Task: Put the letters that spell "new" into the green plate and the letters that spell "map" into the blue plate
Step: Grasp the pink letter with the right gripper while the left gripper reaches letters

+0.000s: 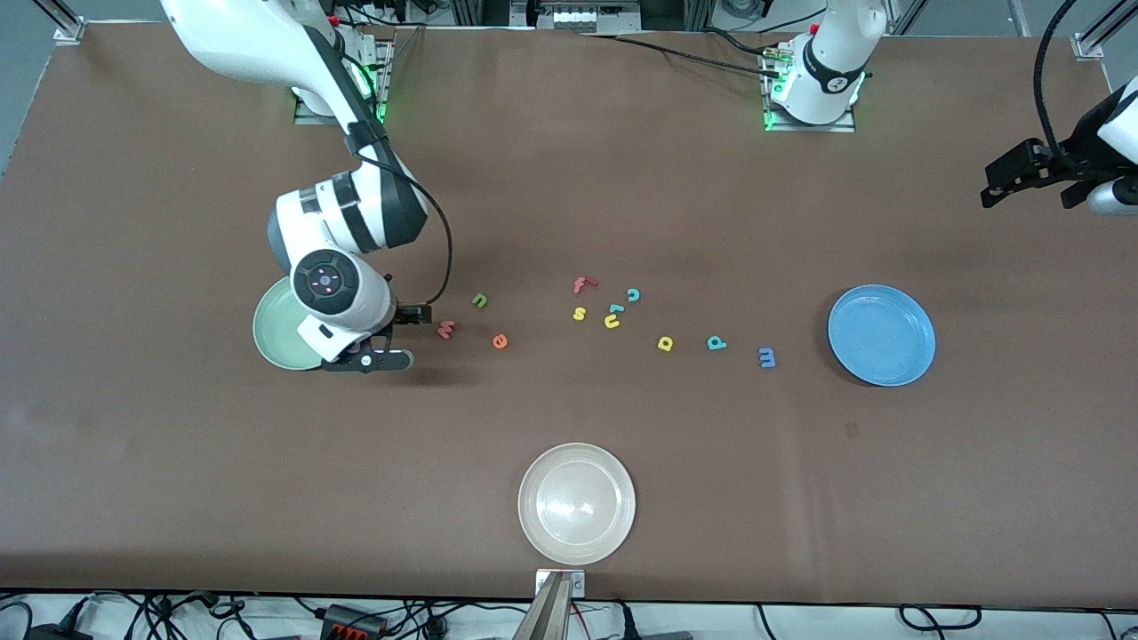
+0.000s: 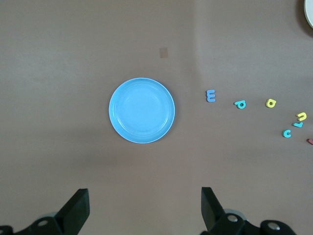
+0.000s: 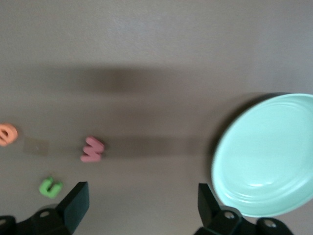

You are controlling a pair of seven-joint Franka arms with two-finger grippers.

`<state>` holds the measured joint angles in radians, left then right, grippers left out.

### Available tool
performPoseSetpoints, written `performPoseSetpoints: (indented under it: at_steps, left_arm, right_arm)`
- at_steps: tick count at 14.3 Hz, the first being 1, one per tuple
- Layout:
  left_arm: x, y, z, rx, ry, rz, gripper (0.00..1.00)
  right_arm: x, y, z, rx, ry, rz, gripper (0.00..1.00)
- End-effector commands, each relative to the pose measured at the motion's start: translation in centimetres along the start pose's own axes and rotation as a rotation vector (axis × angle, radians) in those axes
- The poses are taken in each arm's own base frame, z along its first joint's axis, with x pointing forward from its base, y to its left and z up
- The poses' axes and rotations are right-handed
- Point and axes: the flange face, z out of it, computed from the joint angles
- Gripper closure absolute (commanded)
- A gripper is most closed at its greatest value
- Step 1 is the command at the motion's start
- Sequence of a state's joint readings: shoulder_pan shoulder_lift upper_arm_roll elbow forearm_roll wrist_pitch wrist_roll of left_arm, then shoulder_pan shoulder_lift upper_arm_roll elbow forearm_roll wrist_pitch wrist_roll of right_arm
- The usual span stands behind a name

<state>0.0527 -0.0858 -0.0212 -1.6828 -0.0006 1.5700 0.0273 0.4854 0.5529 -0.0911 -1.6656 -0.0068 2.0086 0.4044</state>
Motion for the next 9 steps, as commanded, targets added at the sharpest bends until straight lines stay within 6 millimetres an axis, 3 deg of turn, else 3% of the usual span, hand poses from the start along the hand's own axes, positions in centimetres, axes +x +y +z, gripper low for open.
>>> performPoseSetpoints:
  at_steps: [1,5,9]
  left_arm:
    - [-0.1,-0.2,-0.7,-0.012,0.006,-0.002,0.00]
    - [-0.1,0.2,-0.3,-0.011,-0.006,0.003,0.00]
    - [0.3,1.3,2.0,-0.011,-0.097,0.027,0.00]
  right_arm:
    - [0.4,-1.7,1.7,0.055,0.012,0.104,0.10]
    - [0.5,-2.8,4.0,0.126,-0.032,0.161,0.23]
    - [0.7,-3.7,5.8,0.123,-0.024,0.209,0.28]
